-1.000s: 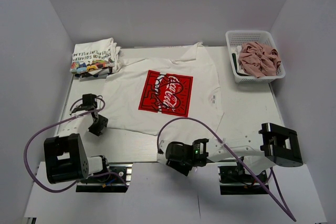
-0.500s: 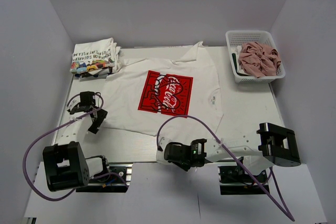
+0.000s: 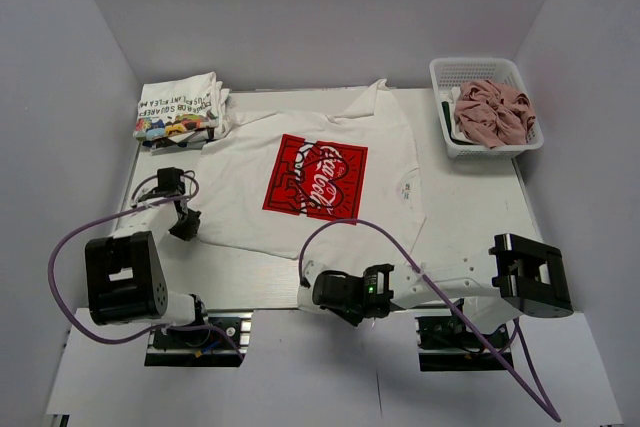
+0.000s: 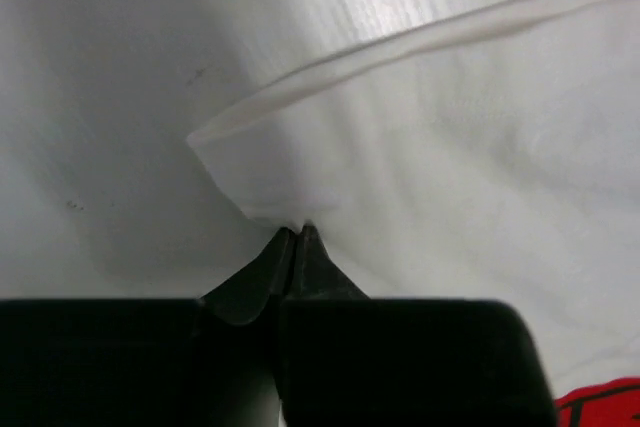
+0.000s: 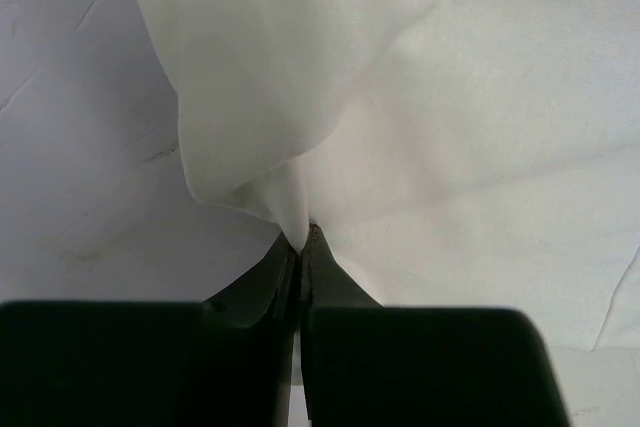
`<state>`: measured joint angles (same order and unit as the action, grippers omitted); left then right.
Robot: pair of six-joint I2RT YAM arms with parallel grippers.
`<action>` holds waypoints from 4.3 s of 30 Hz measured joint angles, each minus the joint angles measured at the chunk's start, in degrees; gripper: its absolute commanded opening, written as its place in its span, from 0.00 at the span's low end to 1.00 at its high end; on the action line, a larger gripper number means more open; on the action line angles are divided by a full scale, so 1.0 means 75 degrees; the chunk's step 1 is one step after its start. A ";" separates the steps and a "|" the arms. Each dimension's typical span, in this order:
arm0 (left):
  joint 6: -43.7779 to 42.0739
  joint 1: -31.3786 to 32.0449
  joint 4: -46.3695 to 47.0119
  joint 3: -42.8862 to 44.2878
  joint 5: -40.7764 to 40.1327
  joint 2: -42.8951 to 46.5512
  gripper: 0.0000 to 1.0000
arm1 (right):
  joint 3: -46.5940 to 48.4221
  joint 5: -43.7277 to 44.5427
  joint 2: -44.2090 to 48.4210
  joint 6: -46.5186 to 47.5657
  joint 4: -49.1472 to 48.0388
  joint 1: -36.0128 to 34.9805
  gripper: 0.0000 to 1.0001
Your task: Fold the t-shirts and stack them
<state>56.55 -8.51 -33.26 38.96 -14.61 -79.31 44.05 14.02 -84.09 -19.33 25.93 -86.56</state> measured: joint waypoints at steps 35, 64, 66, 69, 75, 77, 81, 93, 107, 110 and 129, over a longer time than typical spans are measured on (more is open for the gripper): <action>-0.0017 0.0017 -0.0184 0.3013 0.0866 -0.1874 0.00 | 0.2349 0.1469 -0.0093 0.1716 -0.0230 0.5018 0.00; -0.0997 0.0507 -0.0047 0.6612 0.1201 -0.5042 0.71 | 0.5336 0.1017 -0.3252 0.4354 -0.1250 0.7597 0.90; -0.1037 0.0522 -0.0204 0.6703 0.1090 -0.5053 0.74 | 0.5735 0.1177 -0.3605 0.4278 -0.1151 0.7653 0.90; -0.1090 0.0533 -0.0376 0.6700 0.0970 -0.4908 0.75 | 0.6024 0.1209 -0.3873 0.4060 -0.0997 0.7711 0.90; -0.1335 0.0615 -0.0326 0.5805 0.0909 -0.3727 1.00 | 0.5053 0.0679 -0.3162 0.3083 -0.0857 0.7676 0.90; -0.1480 0.0697 -0.0201 0.5540 0.1032 -0.3407 1.00 | 0.4197 0.0204 -0.2498 0.2611 -0.0979 0.7670 0.90; -0.1760 0.0912 0.0017 0.5645 0.1399 -0.3611 1.00 | 0.2690 -0.1043 -0.1411 0.1754 -0.1498 0.7670 0.90; -0.2022 0.1387 0.0460 0.5721 0.1664 -0.4832 1.00 | 0.0539 -0.2279 -0.1078 0.0026 -0.2804 0.7688 0.90; -0.1297 0.2052 0.0367 0.0530 0.1693 -0.0437 1.00 | -0.2279 -0.1003 0.3448 -0.1970 -0.0312 0.7790 0.90; -0.1183 0.2162 -0.0268 0.0297 0.1842 0.0041 1.00 | -0.2273 -0.0854 0.4558 -0.1868 0.0306 0.7790 0.90; -0.1139 0.1775 -0.0892 0.5088 -0.0003 -0.2206 1.00 | 0.1026 -0.1684 -0.0583 -0.0286 -0.3331 0.7600 0.90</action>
<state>48.01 4.80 -39.94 77.12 -14.63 -95.85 51.75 1.39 -88.47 -21.47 0.95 -29.56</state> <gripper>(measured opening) 0.997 0.905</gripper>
